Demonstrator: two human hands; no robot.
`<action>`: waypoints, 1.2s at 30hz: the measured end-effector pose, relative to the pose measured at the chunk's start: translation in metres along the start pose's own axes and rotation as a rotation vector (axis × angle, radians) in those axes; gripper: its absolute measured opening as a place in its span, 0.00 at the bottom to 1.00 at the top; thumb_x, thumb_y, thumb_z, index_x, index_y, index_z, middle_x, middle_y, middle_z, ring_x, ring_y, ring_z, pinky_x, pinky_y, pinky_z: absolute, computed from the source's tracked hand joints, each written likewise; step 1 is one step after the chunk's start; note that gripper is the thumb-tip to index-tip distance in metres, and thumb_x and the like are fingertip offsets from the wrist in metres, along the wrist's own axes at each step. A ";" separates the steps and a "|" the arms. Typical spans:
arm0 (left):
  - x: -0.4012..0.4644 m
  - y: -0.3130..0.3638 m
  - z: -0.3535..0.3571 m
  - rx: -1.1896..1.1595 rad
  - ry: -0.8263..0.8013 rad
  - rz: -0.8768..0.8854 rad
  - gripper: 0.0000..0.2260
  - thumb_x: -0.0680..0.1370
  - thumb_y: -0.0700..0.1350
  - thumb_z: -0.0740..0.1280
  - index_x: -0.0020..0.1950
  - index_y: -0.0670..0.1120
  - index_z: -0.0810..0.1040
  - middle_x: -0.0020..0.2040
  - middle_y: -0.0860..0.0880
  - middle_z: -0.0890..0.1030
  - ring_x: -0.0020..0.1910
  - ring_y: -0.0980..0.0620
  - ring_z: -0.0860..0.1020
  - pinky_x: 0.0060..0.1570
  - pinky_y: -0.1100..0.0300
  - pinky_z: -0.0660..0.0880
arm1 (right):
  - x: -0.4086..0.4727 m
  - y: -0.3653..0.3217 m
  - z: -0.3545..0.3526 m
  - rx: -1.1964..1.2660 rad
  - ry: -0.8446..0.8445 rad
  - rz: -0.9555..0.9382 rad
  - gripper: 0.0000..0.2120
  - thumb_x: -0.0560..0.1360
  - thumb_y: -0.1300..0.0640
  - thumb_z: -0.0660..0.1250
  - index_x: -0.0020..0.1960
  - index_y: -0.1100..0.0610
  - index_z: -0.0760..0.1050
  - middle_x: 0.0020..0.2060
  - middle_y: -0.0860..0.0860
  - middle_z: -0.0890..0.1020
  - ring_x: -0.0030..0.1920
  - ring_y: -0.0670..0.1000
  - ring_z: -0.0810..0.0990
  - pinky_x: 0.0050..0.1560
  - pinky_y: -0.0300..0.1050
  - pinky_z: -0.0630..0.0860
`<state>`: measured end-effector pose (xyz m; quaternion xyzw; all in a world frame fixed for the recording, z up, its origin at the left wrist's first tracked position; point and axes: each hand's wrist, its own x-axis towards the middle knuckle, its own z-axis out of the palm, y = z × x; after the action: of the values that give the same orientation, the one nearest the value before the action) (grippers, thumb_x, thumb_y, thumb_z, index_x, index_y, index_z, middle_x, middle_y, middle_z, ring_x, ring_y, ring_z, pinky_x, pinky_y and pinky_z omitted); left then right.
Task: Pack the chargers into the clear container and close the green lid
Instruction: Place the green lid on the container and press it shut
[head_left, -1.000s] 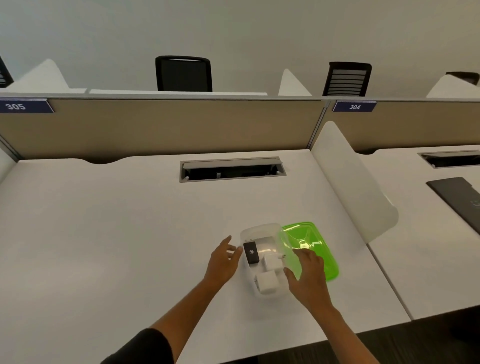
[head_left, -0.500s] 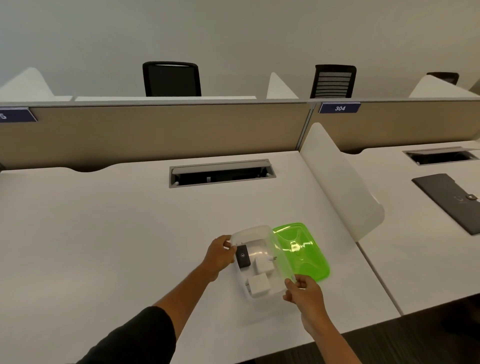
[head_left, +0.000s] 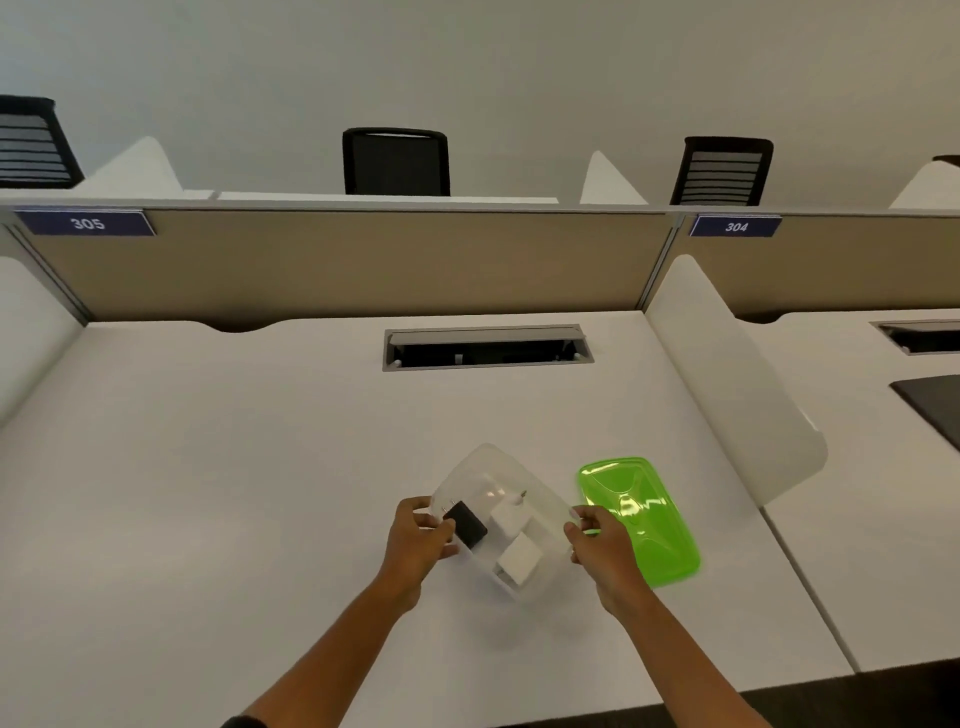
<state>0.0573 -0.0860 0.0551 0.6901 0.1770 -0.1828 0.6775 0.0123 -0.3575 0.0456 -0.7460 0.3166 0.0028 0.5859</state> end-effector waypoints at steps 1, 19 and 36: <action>-0.004 -0.001 -0.007 -0.037 0.019 -0.007 0.22 0.79 0.38 0.75 0.69 0.48 0.70 0.59 0.44 0.79 0.55 0.43 0.83 0.42 0.58 0.86 | 0.006 -0.005 0.008 -0.020 -0.020 -0.013 0.09 0.78 0.66 0.70 0.57 0.57 0.80 0.49 0.55 0.80 0.34 0.53 0.77 0.37 0.46 0.78; -0.023 -0.018 -0.068 -0.203 0.207 -0.068 0.22 0.80 0.39 0.74 0.69 0.44 0.70 0.58 0.38 0.83 0.49 0.40 0.88 0.51 0.46 0.87 | 0.068 -0.065 0.116 -0.140 -0.246 -0.176 0.16 0.78 0.68 0.66 0.62 0.57 0.83 0.57 0.51 0.84 0.58 0.50 0.81 0.54 0.38 0.74; -0.022 -0.025 -0.079 0.050 0.270 -0.057 0.18 0.81 0.51 0.72 0.68 0.46 0.73 0.55 0.44 0.83 0.50 0.45 0.85 0.41 0.57 0.84 | 0.063 -0.060 0.098 -0.175 -0.164 -0.235 0.11 0.79 0.59 0.70 0.61 0.55 0.83 0.55 0.51 0.84 0.51 0.51 0.83 0.56 0.45 0.80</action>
<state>0.0272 -0.0065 0.0455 0.7197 0.2815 -0.1118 0.6247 0.1273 -0.2945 0.0439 -0.8232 0.1768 0.0229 0.5390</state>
